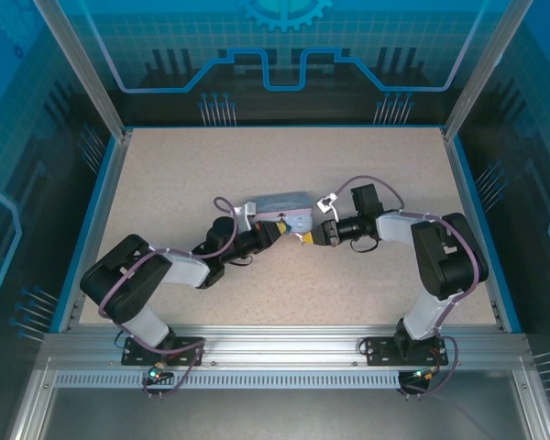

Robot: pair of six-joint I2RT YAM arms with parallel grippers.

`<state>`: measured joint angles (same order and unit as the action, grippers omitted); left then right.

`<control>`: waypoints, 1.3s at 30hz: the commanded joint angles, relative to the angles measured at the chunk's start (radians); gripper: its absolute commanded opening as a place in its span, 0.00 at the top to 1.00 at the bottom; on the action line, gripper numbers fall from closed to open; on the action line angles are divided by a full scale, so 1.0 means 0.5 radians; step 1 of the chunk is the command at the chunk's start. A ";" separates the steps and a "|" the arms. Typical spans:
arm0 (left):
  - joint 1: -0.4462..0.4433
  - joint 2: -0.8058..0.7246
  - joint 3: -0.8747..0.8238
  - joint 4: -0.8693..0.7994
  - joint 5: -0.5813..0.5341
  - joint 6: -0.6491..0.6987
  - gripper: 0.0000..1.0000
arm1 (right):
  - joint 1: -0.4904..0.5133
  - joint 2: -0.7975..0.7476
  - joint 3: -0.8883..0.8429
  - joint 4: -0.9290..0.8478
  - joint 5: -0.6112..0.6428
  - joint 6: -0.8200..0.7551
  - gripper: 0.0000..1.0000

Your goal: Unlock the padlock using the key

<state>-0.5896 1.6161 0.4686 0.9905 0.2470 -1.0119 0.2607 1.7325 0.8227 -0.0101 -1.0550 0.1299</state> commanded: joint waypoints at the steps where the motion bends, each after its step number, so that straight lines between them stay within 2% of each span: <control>1: 0.011 -0.061 0.054 0.038 0.061 0.035 1.00 | 0.036 0.014 0.022 0.012 -0.007 0.009 0.99; 14: 0.008 -0.029 0.047 0.076 0.071 0.023 1.00 | 0.110 0.038 0.102 0.029 0.051 0.055 0.99; 39: 0.007 -0.026 0.020 0.083 0.070 0.033 1.00 | 0.080 -0.009 0.131 0.063 0.103 0.087 0.99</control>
<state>-0.5831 1.6161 0.4686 0.9886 0.2581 -1.0149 0.3069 1.7523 0.8829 -0.0021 -1.0061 0.1608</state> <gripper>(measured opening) 0.071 0.046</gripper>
